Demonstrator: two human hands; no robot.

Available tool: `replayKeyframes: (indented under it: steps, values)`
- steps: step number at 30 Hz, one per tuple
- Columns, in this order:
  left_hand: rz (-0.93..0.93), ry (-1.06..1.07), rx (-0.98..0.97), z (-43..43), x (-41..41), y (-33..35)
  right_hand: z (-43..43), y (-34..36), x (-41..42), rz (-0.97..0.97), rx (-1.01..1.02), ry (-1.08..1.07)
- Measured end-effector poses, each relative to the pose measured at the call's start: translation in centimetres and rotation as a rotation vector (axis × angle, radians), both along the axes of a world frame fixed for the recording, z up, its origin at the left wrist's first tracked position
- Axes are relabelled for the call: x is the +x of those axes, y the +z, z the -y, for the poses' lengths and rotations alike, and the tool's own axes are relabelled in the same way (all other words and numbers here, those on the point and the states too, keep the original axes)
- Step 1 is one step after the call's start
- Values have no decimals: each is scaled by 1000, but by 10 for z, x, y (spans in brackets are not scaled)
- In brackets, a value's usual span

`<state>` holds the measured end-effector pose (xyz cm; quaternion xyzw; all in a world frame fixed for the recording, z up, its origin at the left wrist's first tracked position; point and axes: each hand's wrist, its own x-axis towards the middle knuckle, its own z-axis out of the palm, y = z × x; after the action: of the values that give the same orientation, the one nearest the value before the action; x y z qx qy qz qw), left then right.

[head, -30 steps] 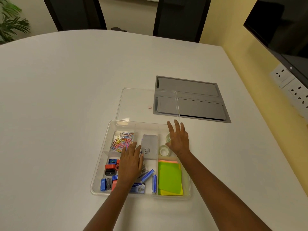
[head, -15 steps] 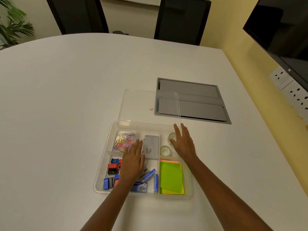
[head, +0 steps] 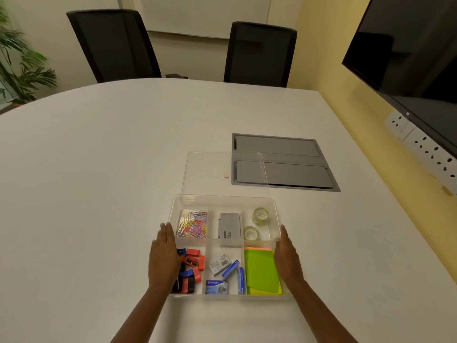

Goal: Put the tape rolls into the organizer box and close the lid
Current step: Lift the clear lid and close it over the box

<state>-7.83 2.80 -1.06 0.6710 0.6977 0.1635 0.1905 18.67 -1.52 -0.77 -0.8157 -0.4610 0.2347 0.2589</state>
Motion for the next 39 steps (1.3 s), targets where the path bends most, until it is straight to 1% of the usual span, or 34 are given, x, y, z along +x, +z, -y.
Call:
replayKeyframes:
  steps: [5,9,10,12,16,18,21,25,28,32,36,38,39]
  values:
    - [248,-13,-94,-2,-3,4,-3,-1,-2,23,-17,-28]
    - [186,-23,-44,-9,-3,0,-9,-2,-2,41,-14,-26]
    - [204,-18,-58,-10,-2,0,-11,-2,-2,41,-15,-25]
    - [302,22,-87,-16,-1,1,-15,-2,-1,24,-13,-23]
    - [281,59,0,-38,-5,-6,-26,0,5,-133,80,-89]
    - [342,125,6,-54,-7,-5,-40,5,13,-144,99,-136]
    - [423,174,-40,-89,-5,2,-72,17,24,-147,98,-157]
    - [556,210,-107,-135,3,16,-121,28,33,-200,-12,-99]
    - [565,204,-189,-166,8,17,-149,23,40,-269,-100,-103]
    - [639,176,-302,-191,12,13,-175,14,48,-356,-86,-255]
    - [535,196,-276,-206,18,10,-191,10,54,-323,-178,-248]
    - [533,230,-307,-211,18,9,-195,9,57,-384,-191,-253]
    - [570,251,-349,-213,16,8,-196,11,58,-431,-197,-254]
